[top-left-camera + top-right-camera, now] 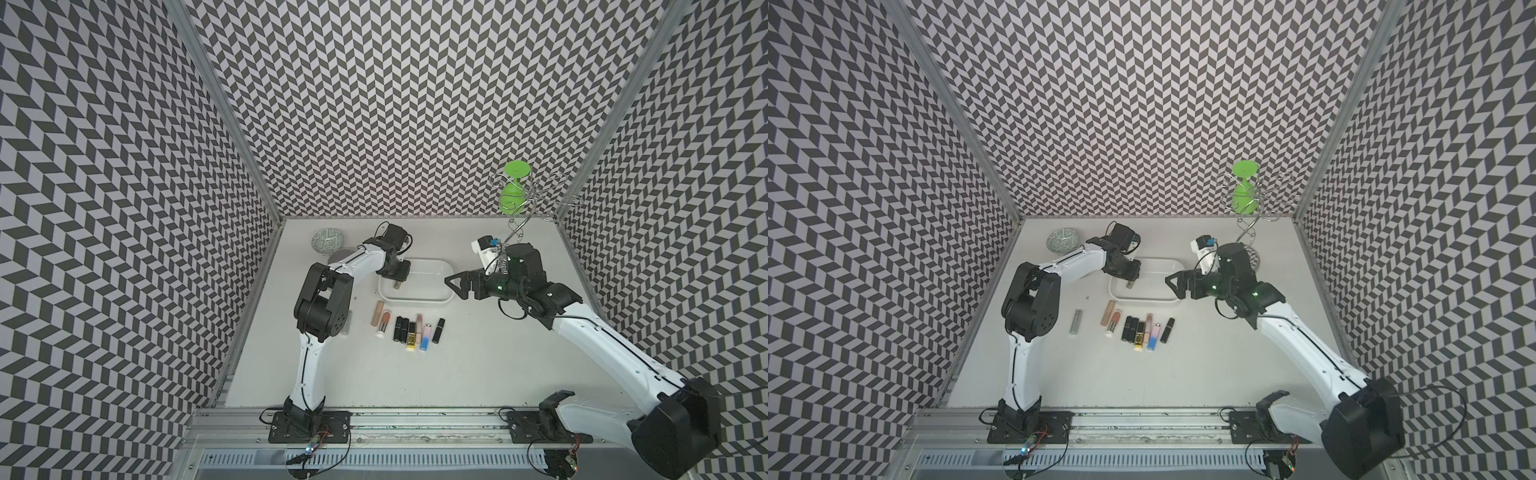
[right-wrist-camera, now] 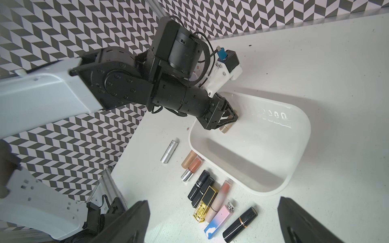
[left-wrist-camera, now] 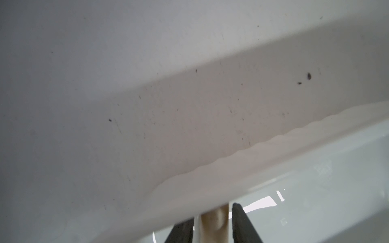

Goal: Put the lipstick into the storage box
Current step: Place the lipstick in the storage box.

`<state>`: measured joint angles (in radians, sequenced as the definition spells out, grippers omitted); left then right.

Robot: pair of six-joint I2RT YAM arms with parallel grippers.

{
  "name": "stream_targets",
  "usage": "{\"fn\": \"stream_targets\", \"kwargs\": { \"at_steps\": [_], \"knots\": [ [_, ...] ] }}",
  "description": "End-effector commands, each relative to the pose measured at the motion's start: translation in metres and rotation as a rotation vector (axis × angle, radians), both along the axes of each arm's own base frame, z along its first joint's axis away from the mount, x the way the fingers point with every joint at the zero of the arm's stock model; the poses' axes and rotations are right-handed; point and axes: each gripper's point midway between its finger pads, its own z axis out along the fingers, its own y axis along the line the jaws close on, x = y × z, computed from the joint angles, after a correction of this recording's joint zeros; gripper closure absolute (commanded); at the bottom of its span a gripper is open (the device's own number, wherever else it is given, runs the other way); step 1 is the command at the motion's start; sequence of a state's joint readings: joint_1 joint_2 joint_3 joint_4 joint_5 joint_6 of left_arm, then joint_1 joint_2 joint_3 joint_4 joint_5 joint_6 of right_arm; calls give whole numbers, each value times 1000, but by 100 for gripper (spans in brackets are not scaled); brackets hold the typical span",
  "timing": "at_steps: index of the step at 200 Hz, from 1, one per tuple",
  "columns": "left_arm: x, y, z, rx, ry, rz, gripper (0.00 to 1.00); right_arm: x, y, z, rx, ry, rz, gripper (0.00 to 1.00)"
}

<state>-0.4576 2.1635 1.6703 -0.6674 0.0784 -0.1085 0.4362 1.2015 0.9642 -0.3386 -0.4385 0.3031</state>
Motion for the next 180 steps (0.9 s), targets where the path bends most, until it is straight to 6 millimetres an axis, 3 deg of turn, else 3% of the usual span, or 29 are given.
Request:
{"fn": "stream_targets", "kwargs": {
  "at_steps": [1,51,76,103,129,149,180],
  "knots": [
    [0,6,-1,15,11,13,62,3,2,15,12,-40,0,1],
    [4,-8,30,-73,-23,4,61,-2,2,13,32,-10,-1,3],
    [5,-26,74,-194,-73,-13,61,-4,-1,6,25,23,-23,5],
    [-6,-42,134,-366,-141,-29,61,-5,-5,-18,-27,115,-75,8],
    [-30,-41,186,-502,-217,-31,57,-13,-5,-57,-124,260,-136,11],
    [-57,-35,214,-595,-262,-34,54,-24,-4,-91,-209,378,-184,15],
    [-106,-21,220,-707,-250,-29,51,-38,6,-111,-271,400,-248,18]
  ]
}}
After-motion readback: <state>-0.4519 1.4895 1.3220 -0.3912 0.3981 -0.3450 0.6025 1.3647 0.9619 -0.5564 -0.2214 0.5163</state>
